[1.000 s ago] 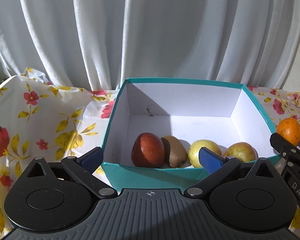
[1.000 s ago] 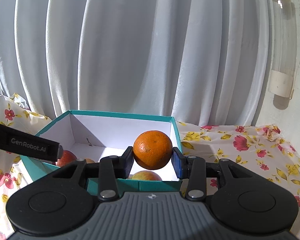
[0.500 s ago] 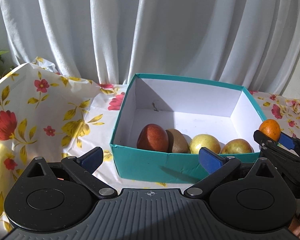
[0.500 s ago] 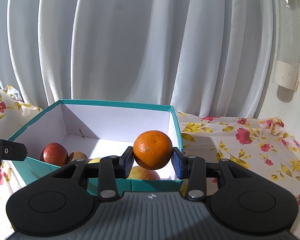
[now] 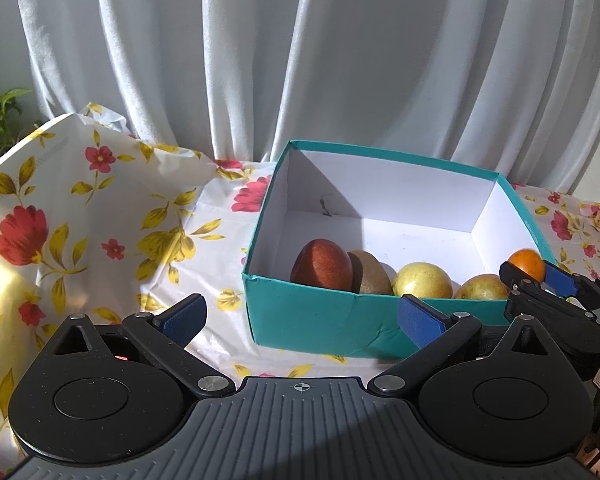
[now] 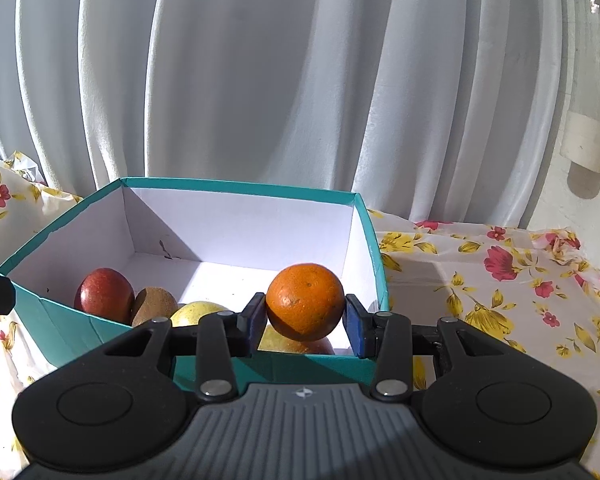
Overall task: Organize fruits
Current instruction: 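Lower the orange into the box and open the right tool, then withdraw the right tool from the box and move the left tool toward the mango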
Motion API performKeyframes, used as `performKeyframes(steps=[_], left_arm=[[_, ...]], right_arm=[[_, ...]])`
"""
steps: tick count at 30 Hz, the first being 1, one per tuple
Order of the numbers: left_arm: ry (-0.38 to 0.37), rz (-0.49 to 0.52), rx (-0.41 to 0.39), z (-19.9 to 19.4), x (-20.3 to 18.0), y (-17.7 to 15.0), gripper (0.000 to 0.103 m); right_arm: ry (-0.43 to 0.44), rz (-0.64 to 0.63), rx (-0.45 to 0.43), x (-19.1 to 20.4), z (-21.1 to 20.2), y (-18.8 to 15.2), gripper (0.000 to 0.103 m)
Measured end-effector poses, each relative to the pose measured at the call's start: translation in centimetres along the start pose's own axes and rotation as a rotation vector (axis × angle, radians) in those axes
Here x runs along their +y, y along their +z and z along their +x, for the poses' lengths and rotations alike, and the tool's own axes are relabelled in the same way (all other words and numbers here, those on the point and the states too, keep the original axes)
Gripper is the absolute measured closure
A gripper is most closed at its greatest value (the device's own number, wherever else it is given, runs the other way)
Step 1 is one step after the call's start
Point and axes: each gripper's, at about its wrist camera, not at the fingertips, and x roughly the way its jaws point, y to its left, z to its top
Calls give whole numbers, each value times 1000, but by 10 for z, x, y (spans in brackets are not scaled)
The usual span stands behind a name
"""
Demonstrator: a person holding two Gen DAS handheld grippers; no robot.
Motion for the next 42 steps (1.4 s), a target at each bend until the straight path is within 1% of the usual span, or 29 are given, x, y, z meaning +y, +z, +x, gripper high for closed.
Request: performKeyframes(steps=[5,8,11,15,21,27,28,30,32,37,42], left_arm=[[1,-1,1,0,0,0,0],[-1,0,0,-1,-1,-1,0],[-2,1,-1,-1,-2,-1,0],[-5,4,-1,-2,-3,-2,0],[-13,22,-10,-8,-7,-8,0],[-15,57,-17,-13,-11,-20,0],[-20,62,-23,-14,-11,-23,0],[-26,76,-34,-16,-12,-29,0],[-33,88,-37,-18,-12,-35,0],[-32,108,-19,-17,-13,-49,0],[-48,129,0,-18,-14,-64,0]], right_arm=[[-5,-7,-20,-1,-4,2,61],[-10,-6,-26,-2,-6,3,58],[-15,1,-32,-5,-10,3,57],[-21,9,-41,-10,-18,3,55],[-17,17,-66,-13,-35,4,54],[-8,21,-87,-13,-55,3,51],[-8,22,-91,-12,-59,3,50],[-7,24,-94,-13,-65,1,45],[-5,25,-97,-13,-73,-2,45],[2,17,-74,-11,-84,-16,45],[7,32,-50,-11,-92,-29,45]])
